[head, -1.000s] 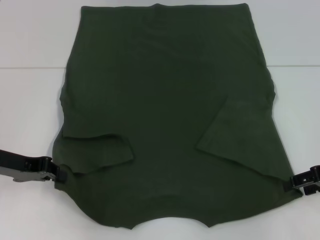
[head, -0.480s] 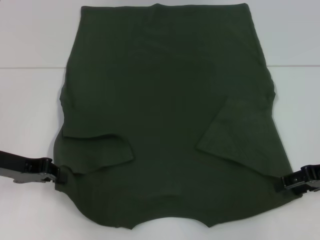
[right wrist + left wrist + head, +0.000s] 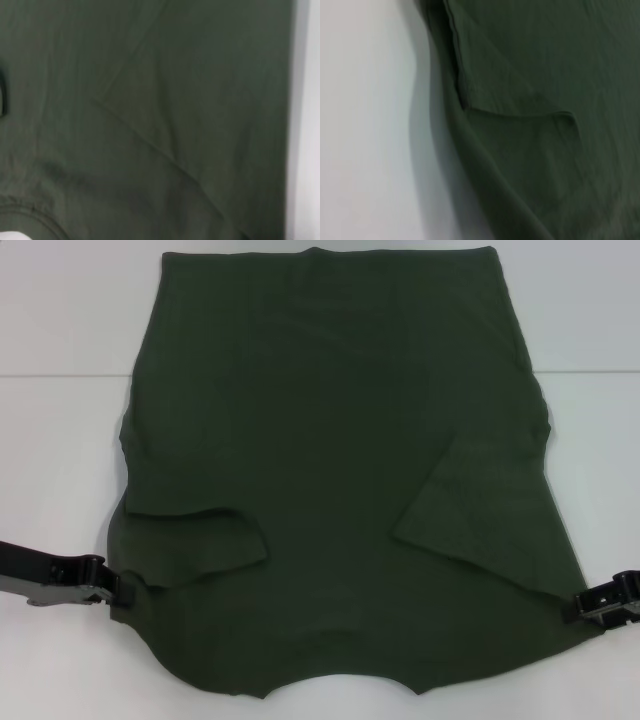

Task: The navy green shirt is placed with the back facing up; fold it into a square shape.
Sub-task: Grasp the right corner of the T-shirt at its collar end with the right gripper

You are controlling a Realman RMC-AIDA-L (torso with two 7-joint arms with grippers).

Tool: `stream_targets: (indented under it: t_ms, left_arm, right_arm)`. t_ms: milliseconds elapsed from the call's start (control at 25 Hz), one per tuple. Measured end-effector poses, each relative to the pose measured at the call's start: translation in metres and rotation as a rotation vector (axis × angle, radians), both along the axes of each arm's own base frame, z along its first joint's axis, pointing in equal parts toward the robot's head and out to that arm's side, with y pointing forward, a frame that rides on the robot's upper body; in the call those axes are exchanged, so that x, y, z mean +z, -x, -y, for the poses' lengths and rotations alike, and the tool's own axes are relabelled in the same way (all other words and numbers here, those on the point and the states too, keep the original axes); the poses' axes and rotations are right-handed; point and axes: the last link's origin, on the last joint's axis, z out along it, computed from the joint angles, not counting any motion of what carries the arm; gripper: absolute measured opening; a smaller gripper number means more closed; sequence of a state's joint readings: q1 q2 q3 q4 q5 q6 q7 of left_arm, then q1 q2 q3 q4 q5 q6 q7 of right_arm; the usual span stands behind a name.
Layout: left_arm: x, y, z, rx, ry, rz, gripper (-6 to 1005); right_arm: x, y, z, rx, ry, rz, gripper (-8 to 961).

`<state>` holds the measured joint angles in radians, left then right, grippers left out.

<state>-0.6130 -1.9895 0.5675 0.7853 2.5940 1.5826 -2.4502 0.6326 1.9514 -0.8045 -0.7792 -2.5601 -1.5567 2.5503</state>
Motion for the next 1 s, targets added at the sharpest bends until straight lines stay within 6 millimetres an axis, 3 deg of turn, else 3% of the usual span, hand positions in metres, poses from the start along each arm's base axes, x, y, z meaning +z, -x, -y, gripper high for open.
stream_targets:
  t_ms: [1000]
  left_arm:
    - [0.0000, -0.0013, -0.0011, -0.003, 0.000, 0.000, 27]
  right_arm:
    - [-0.0014, -0.0022, 0.0004, 0.000, 0.005, 0.022, 694]
